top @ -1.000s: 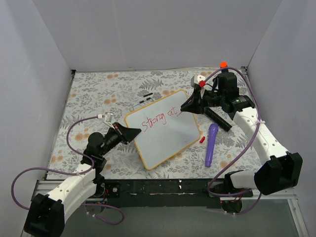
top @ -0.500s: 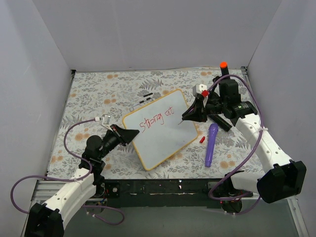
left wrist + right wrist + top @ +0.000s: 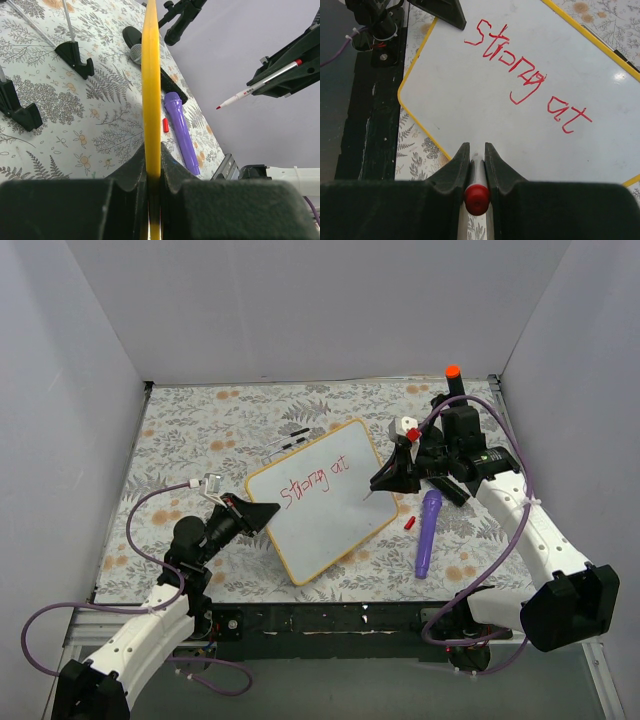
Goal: Write a sentence on the whiteboard
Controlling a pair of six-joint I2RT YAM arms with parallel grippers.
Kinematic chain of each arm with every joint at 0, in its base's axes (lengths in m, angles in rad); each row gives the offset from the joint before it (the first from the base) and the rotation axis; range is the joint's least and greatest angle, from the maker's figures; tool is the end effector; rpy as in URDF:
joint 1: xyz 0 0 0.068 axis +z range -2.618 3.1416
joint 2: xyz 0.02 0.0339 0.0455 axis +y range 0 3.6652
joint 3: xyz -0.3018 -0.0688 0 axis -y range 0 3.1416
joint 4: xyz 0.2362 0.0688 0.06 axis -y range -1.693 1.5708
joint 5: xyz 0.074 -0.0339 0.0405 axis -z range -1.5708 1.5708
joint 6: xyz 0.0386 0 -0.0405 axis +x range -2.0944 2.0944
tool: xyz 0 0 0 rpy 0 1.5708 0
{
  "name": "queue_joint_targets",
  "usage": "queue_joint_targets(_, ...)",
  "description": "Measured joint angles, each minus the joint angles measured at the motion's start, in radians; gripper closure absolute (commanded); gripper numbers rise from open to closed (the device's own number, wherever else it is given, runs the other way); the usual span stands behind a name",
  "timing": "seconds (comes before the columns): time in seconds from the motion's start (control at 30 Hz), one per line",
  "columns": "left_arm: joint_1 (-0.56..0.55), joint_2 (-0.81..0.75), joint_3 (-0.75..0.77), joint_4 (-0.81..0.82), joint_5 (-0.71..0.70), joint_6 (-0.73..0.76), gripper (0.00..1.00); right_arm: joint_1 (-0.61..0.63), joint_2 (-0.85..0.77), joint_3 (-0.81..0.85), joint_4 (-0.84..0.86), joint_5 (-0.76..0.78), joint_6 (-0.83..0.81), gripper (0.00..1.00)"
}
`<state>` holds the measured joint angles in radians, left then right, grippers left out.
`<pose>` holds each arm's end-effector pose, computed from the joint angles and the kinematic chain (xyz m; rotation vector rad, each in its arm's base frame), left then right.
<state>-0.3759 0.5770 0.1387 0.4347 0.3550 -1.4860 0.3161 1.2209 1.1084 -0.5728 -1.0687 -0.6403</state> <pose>0.1035 -0.0553 0.2318 -0.6892 1.7348 -1.6656 0.2078 0.1036 0.3715 -1.3711 1.4666 0.9810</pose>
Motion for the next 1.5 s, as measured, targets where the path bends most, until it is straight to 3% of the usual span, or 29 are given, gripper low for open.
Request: queue_joint_targets(1.5,0.0,-0.009,0.0,-0.035,-0.015,-0.022,1.0,0.0,0.0,-0.076,0.104,-0.052,0.083,0.99)
